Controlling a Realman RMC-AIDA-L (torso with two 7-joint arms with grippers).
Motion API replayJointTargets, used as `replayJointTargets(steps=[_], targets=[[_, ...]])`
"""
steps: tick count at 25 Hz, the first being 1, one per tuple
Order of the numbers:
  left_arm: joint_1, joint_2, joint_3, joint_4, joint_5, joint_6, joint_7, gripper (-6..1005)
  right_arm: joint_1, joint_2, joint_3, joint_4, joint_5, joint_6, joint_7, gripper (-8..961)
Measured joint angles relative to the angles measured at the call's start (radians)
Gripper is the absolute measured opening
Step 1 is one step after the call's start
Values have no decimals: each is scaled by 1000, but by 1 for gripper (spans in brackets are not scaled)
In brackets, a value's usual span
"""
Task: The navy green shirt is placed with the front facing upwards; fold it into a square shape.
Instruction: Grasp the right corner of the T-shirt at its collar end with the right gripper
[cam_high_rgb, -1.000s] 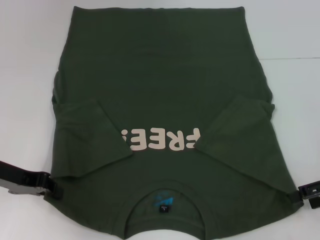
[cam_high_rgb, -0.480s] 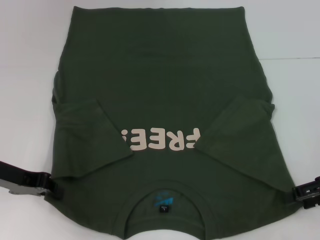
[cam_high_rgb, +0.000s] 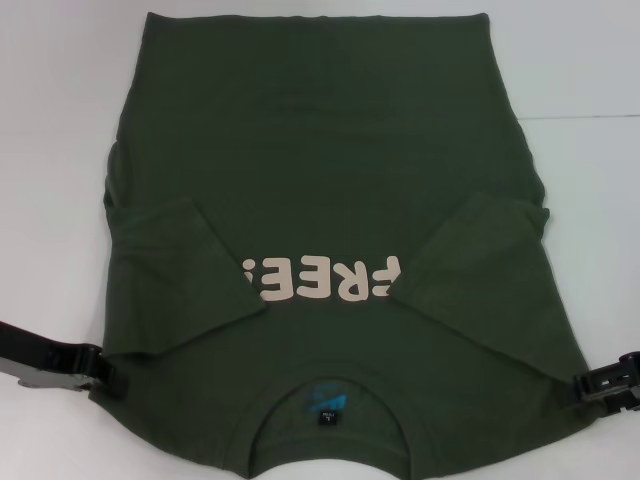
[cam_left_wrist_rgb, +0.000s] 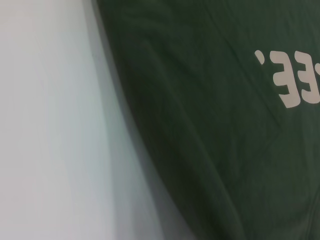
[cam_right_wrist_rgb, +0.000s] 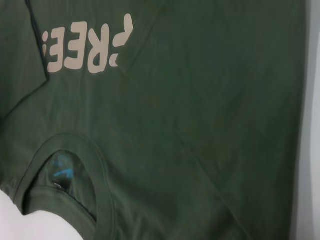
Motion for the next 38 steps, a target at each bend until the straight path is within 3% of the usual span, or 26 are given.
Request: replayJointTargets(steps=[23, 38], targets=[[0, 0, 0, 0, -2, -2, 4, 88, -2, 19, 13, 13, 6, 30, -2, 861], [-4, 0, -2, 0, -5, -4, 11, 95, -14, 18, 20, 70, 73, 52, -4, 866]])
